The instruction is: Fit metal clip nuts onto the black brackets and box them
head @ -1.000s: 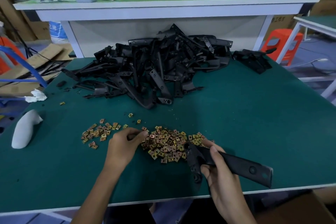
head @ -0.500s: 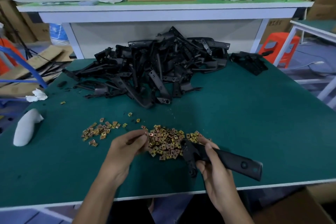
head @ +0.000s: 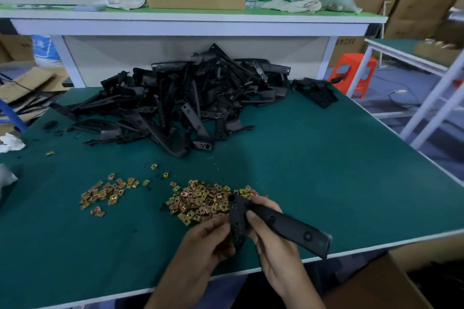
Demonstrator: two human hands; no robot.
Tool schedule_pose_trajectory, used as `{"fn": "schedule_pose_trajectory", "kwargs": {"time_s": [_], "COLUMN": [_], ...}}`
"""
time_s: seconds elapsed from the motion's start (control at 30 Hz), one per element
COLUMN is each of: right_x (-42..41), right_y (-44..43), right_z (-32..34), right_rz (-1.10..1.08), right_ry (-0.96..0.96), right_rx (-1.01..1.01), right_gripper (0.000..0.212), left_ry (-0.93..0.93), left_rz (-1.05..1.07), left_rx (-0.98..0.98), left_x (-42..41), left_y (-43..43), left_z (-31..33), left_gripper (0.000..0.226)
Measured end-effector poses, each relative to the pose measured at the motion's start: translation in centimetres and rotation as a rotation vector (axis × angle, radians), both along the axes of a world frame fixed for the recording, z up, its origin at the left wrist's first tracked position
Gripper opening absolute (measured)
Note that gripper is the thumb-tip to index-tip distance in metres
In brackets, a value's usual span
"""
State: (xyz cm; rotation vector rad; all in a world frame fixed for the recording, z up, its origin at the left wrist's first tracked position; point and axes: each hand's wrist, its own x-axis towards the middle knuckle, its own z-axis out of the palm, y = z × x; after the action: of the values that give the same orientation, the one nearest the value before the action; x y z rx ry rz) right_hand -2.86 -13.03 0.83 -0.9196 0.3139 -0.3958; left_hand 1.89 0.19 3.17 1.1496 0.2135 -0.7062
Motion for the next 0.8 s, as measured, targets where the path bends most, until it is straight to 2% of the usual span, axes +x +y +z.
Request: {"fn": "schedule_pose_trajectory", "kwargs": {"time_s": [0.17, 0.3, 0.4, 0.57, 0.7, 0.8], "right_x": [0.0, -0.1, -0.2, 0.0, -0.1, 0.0], "right_y": [-0.2, -0.2, -0.3, -0.2, -0.4, -0.4], "right_z": [-0.4, -0.5, -0.4, 0.1, 0.1, 0.0], "right_rz": [-0.012, 0.009, 0.051, 0.067, 0.073, 0.088], "right_ry": [-0.017, -0.016, -0.011, 0.007, 0.005, 0.006], "right_rx": [-0.022, -0.063, -0.092, -0.199, -0.166, -0.084], "right_gripper": [0.033, 0.028, 0.024, 0.018, 0.02, 0.025], "left_ry": [0.098, 0.056, 0.05, 0.018, -0.023, -0.169], "left_rz": [-0.016, -0.036, -0.051, -0.128, -0.168, -0.253], "left_rx": [-0.069, -0.056, -0.055, 0.003, 0.061, 0.194], "left_x": [-0.2, 0.0, 0.5, 0.5, 0.4, 0.8], "left_y": [-0.1, 0.3, 0.9, 0.9, 1.0, 1.3], "left_z": [0.0, 0.1, 0.2, 0.3, 0.9, 1.5], "left_gripper": [0.026, 0.02, 0.043, 0.054, 0.043, 0.028]}}
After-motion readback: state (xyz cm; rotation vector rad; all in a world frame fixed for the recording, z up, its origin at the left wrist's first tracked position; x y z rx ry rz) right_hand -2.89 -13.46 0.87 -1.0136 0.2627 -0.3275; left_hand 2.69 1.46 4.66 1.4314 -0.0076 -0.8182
